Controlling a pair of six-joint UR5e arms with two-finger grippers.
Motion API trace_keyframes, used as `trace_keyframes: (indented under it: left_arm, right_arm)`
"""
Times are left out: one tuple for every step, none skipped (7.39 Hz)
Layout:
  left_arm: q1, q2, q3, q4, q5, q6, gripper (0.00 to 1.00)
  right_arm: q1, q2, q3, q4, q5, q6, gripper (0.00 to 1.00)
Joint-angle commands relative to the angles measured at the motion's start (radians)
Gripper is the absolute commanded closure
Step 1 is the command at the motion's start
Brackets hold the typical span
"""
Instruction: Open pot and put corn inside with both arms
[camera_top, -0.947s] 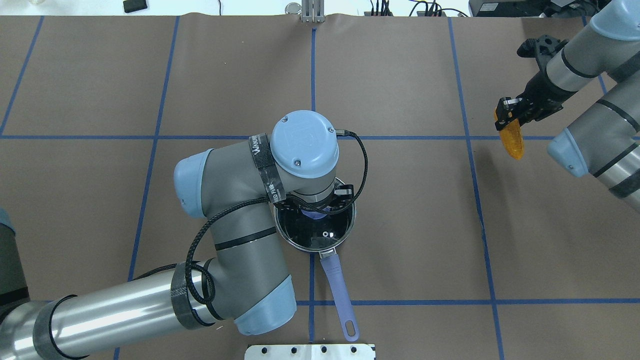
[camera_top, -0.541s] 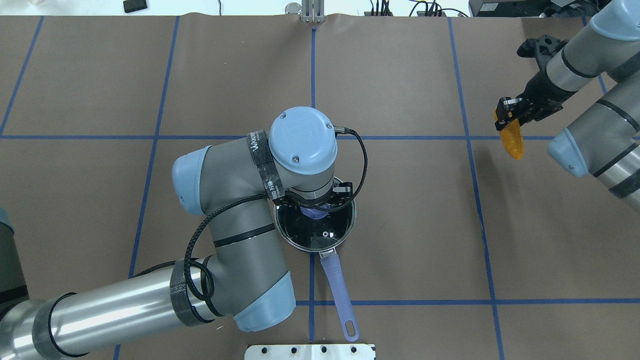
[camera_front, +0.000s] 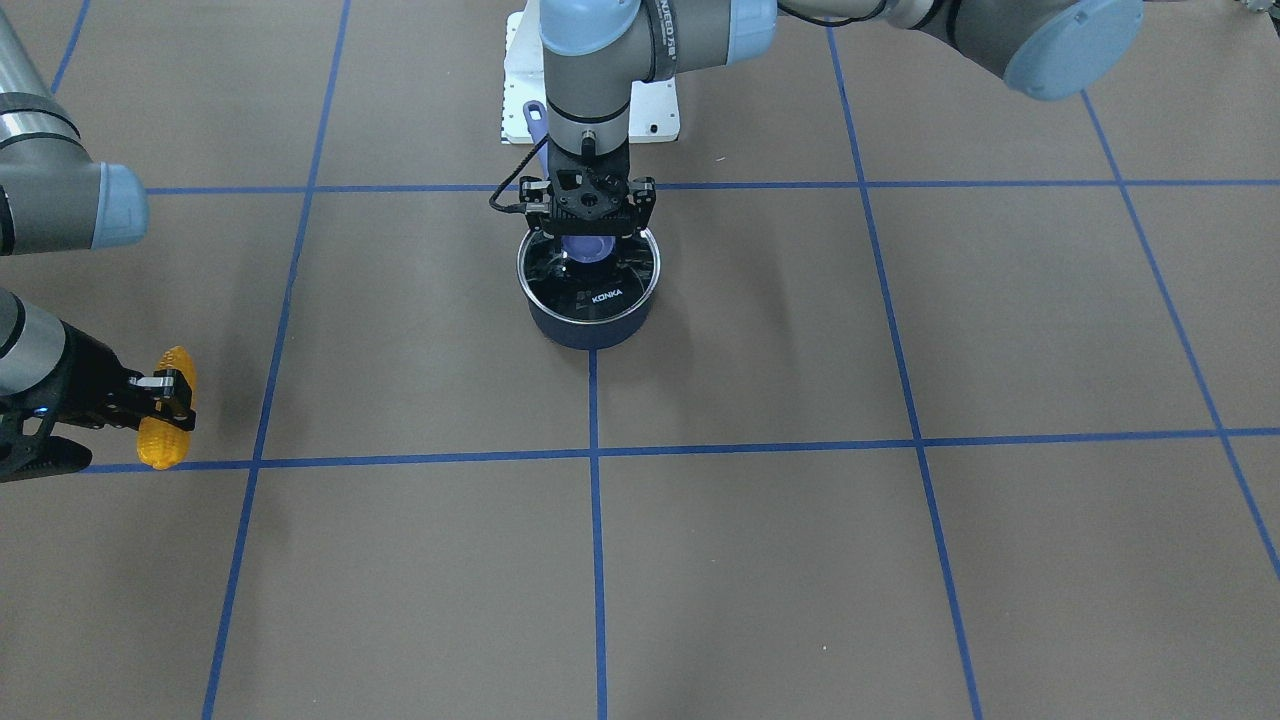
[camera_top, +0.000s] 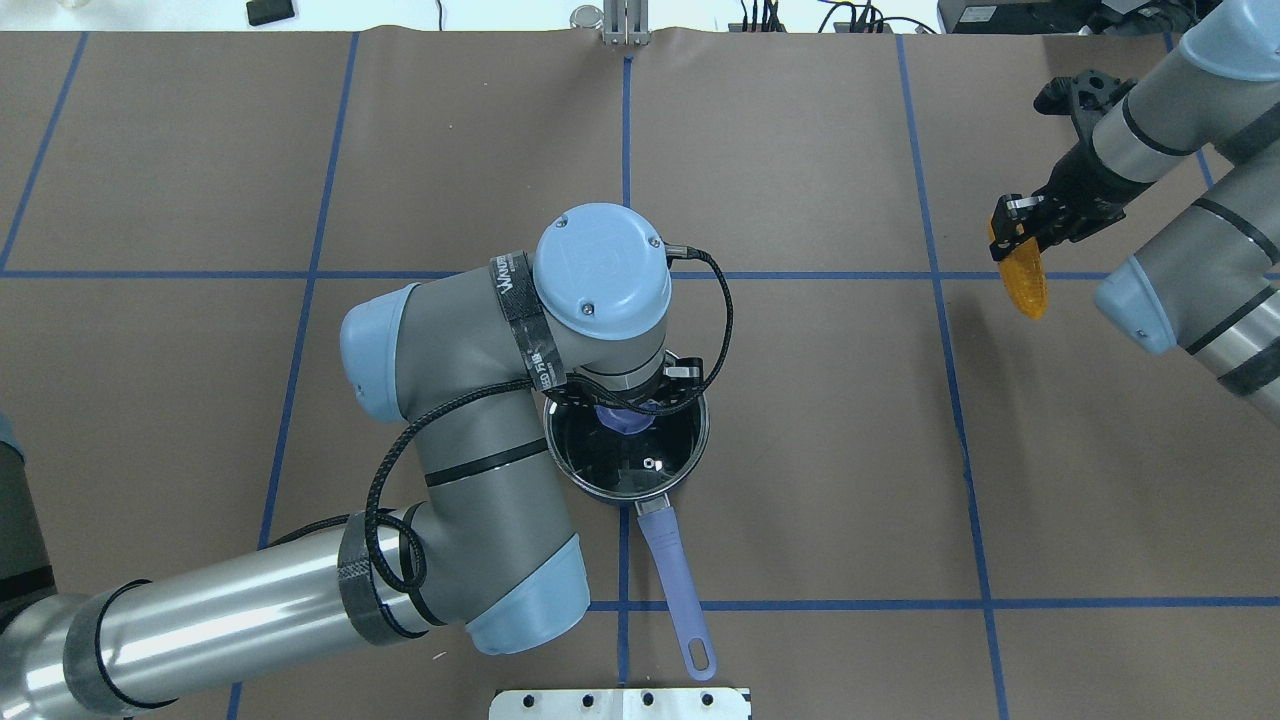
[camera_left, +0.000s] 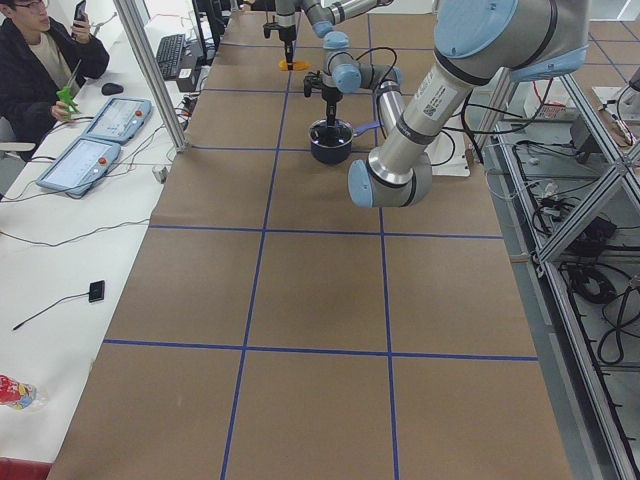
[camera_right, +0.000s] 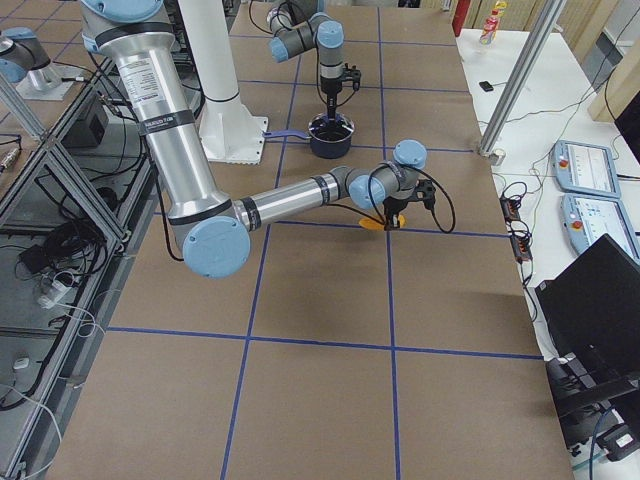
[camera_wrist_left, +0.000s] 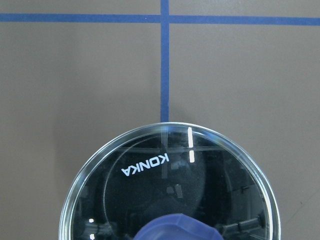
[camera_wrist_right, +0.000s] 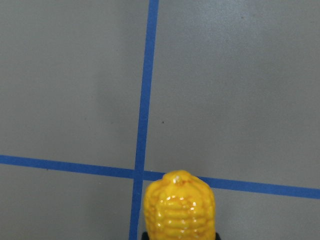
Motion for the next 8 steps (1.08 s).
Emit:
trace_keyframes:
  left_arm:
    - [-0.001, 0.000, -0.007, -0.003, -0.003, -0.001, 0.41]
    - [-0.002, -0.002, -0.023, 0.001, -0.008, -0.002, 0.41]
    - [-0.017, 0.001, -0.055, 0.010, -0.014, 0.000, 0.41]
    - [-0.059, 0.017, -0.081, 0.026, -0.050, 0.002, 0.43]
    - [-0.097, 0.038, -0.108, 0.034, -0.099, 0.035, 0.46]
    - [-0.125, 0.072, -0.166, 0.071, -0.115, 0.095, 0.46]
    - [-0.158, 0.130, -0.231, 0.091, -0.123, 0.154, 0.46]
    - [-0.210, 0.206, -0.285, 0.093, -0.165, 0.232, 0.46]
  right_arm:
    - [0.000, -0.001, 0.001, 0.000, 0.000, 0.000, 1.00]
    - [0.000, -0.001, 0.000, 0.000, 0.000, 0.000, 1.00]
    - [0.000, 0.002, 0.001, 0.000, 0.002, 0.001, 1.00]
    - [0.000, 0.022, 0.001, -0.029, 0.000, 0.002, 1.00]
    - [0.000, 0.036, 0.001, -0.049, 0.000, 0.002, 1.00]
    - [0.000, 0.047, 0.001, -0.051, 0.000, 0.009, 1.00]
    - [-0.005, 0.077, 0.001, -0.049, -0.002, 0.070, 1.00]
    - [-0.019, 0.103, 0.004, -0.048, -0.002, 0.124, 1.00]
